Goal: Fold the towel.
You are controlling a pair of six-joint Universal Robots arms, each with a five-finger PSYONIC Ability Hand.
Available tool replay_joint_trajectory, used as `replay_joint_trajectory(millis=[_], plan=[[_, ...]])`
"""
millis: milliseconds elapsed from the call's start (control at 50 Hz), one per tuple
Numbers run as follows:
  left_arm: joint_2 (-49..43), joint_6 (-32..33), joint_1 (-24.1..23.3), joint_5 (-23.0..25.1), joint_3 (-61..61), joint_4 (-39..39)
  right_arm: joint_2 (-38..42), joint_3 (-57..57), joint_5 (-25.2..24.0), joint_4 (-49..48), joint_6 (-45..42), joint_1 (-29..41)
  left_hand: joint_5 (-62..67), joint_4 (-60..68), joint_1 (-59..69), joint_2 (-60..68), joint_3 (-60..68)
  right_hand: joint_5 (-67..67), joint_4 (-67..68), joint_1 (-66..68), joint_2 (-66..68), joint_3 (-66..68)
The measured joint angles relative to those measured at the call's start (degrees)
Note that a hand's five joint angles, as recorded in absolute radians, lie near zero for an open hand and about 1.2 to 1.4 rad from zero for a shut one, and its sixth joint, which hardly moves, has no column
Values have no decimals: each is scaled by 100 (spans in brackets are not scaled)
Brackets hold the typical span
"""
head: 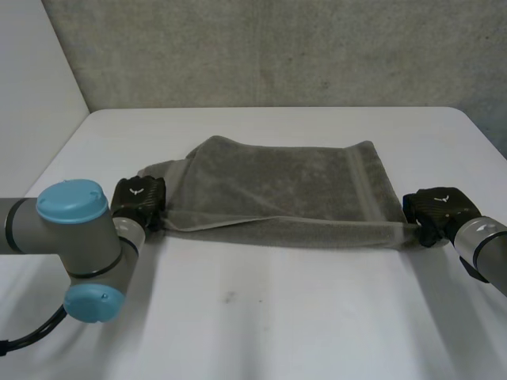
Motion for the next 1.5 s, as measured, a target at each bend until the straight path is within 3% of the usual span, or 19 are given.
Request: replay_joint_trajectory(millis=[60, 120, 320, 500, 680, 860, 1020, 1200, 1380, 1500], plan=[[-29, 30, 33, -24, 15, 24, -3, 3, 1, 0, 0, 0, 1003, 1006, 1004, 966, 1002, 0, 0, 0, 0, 0], [-32, 106, 63, -58, 4, 27, -14, 2, 5, -1, 0, 0, 1313, 1360, 1224, 1327, 1354, 0, 0, 0, 0, 0], [300, 814, 244, -125, -262, -27, -182, -48, -19, 33, 5, -8, 1491, 1592, 1414, 1553, 1581, 0, 0, 1, 0, 0], [1972, 1108, 455, -72, -628, -213, -1366, -456, -34, 527, 26, -12, 1552, 1600, 1519, 1566, 1598, 0, 0, 1, 0, 0], [4159, 1077, 358, 280, -337, -1305, -2822, -1956, -144, 2116, 45, -56, 1577, 1602, 1520, 1568, 1600, 62, 0, 4, 0, 0], [4901, 1065, 347, 783, 307, -2770, -3024, -3467, -340, 3734, 3, -64, 1579, 1603, 1520, 1569, 1601, 83, 0, 16, 0, 0], [4233, 1057, 431, 770, 699, -3638, -2396, -3803, -351, 4350, -334, -14, 1579, 1605, 1520, 1569, 1601, 83, 0, 17, 0, 0], [2319, 1044, 451, 745, 1722, -3690, -690, -4634, -72, 4293, -551, 411, 1579, 1612, 1520, 1569, 1602, 83, 0, 19, 0, 0], [466, 782, 434, 697, 4470, -3160, 1326, -7579, 762, 3327, -261, 1048, 1579, 1615, 1520, 1571, 1604, 83, 0, 23, 0, 0], [38, -235, 426, 291, 6066, -2121, 1731, -9014, 1135, 1916, 255, 1170, 1579, 1615, 1520, 1572, 1604, 83, 0, 29, 0, 0]])
